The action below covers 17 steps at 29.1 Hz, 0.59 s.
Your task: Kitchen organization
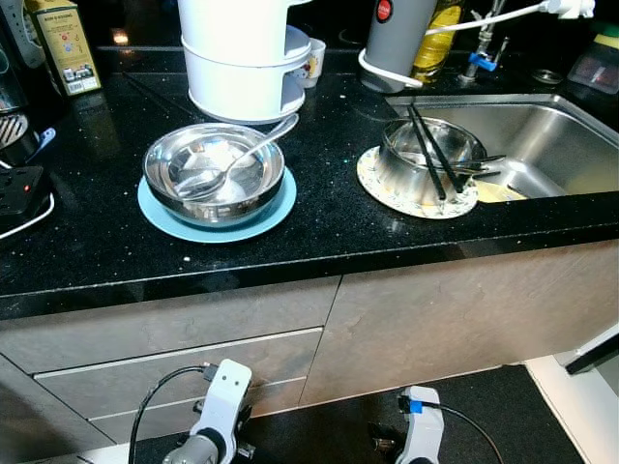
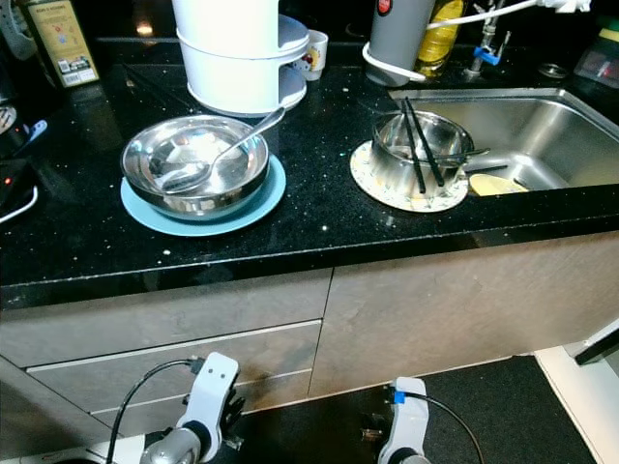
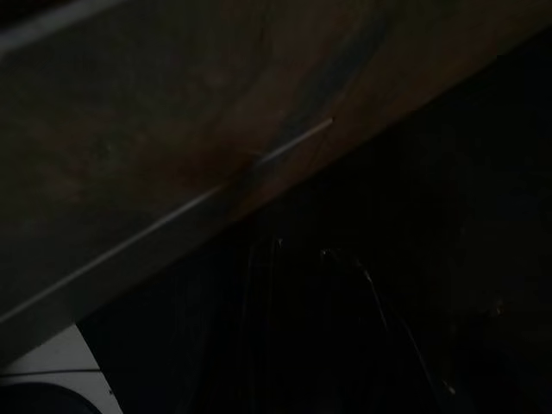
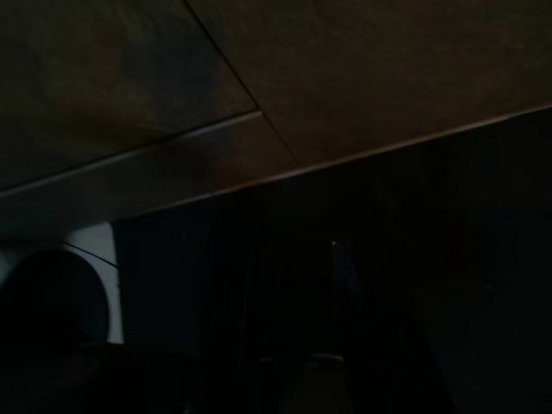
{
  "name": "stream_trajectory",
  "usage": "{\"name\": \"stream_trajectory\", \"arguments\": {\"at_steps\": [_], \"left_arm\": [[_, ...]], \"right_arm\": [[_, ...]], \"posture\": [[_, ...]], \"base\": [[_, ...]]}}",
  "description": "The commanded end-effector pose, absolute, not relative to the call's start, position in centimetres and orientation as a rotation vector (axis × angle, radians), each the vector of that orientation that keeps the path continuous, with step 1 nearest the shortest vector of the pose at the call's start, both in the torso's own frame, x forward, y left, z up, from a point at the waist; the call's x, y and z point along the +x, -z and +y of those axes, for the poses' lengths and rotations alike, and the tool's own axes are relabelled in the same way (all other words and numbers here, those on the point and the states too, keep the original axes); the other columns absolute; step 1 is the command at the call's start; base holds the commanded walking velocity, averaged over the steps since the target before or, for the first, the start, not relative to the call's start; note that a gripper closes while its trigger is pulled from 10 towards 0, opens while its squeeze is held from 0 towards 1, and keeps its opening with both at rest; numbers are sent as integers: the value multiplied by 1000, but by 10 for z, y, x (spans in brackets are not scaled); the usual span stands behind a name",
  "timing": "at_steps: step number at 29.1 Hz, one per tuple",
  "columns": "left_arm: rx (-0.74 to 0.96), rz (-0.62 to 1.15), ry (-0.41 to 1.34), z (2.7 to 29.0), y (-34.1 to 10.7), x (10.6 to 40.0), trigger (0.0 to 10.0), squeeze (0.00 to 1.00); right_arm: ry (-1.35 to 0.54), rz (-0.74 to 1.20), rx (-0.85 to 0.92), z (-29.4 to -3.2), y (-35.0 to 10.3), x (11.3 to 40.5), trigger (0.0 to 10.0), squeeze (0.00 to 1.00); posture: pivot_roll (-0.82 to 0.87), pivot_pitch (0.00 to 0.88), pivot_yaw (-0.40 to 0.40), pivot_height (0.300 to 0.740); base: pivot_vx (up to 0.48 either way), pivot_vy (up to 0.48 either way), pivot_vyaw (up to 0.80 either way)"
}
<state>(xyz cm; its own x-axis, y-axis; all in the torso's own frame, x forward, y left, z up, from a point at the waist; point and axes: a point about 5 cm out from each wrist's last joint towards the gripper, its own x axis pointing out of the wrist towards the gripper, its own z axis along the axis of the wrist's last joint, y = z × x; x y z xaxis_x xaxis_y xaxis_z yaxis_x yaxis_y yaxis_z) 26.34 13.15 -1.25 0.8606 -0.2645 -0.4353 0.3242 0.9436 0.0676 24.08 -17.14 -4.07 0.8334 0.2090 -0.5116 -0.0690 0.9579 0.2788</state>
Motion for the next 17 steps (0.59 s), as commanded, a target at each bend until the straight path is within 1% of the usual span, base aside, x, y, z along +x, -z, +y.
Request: {"name": "stream_trajectory", "arguments": {"at_steps": [1, 6, 17], "left_arm": [[137, 476, 314, 133, 21, 255, 10000, 0], [140, 502, 313, 139, 26, 254, 10000, 0], [149, 532, 332, 134, 31, 252, 10000, 0]], "right_arm": [[-131, 600, 240, -176, 46, 233, 10000, 0], [-120, 604, 254, -175, 47, 232, 10000, 0], [-82, 581, 250, -177, 48, 230, 10000, 0]], "posture": [[-69, 214, -91, 740], [-74, 217, -84, 740], [-74, 224, -74, 740]], "base": [[0, 0, 0], [0, 0, 0], [0, 0, 0]]}}
